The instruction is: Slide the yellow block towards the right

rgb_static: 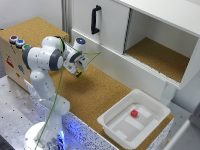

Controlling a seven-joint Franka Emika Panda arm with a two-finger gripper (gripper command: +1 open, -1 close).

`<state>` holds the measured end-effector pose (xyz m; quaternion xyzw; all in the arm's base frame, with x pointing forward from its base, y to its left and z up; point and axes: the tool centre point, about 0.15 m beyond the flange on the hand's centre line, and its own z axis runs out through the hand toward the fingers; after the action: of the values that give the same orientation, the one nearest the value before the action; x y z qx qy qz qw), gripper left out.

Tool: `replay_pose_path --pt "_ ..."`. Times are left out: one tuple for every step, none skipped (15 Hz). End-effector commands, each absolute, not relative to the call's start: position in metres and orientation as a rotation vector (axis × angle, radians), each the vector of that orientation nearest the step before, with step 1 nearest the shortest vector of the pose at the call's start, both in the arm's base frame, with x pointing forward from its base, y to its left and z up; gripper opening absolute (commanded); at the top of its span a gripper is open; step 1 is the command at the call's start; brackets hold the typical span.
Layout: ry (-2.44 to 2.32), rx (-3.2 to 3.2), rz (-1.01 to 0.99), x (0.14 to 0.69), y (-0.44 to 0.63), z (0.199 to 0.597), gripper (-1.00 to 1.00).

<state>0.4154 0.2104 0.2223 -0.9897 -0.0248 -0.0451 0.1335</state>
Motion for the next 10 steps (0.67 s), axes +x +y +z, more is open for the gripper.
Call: replay_pose_path --pt "-0.071 -2.871 -0.061 0.414 0.184 0.212 -1.00" --pt "-0.061 -2.874 -0.061 0.413 0.177 0.210 -1.00" --pt "-0.049 -2.876 -0.057 0.413 0.171 0.209 -1.00" --pt "-0.041 -2.882 -0.057 0.414 0.167 0.208 -1.00" --pt "-0.035 -2.884 -0.059 0.415 0.161 0.208 -1.00" --pt "-0.030 -2.891 -0.060 0.415 0.155 0.209 -1.00" --pt "-0.023 -2.894 -0.063 0.415 0.151 0.210 -1.00" --pt "-0.015 -2.900 -0.066 0.415 0.145 0.210 -1.00" --pt "-0.014 -2.907 -0.064 0.415 0.139 0.210 -1.00" --pt "-0.009 -2.911 -0.065 0.415 0.134 0.212 -1.00"
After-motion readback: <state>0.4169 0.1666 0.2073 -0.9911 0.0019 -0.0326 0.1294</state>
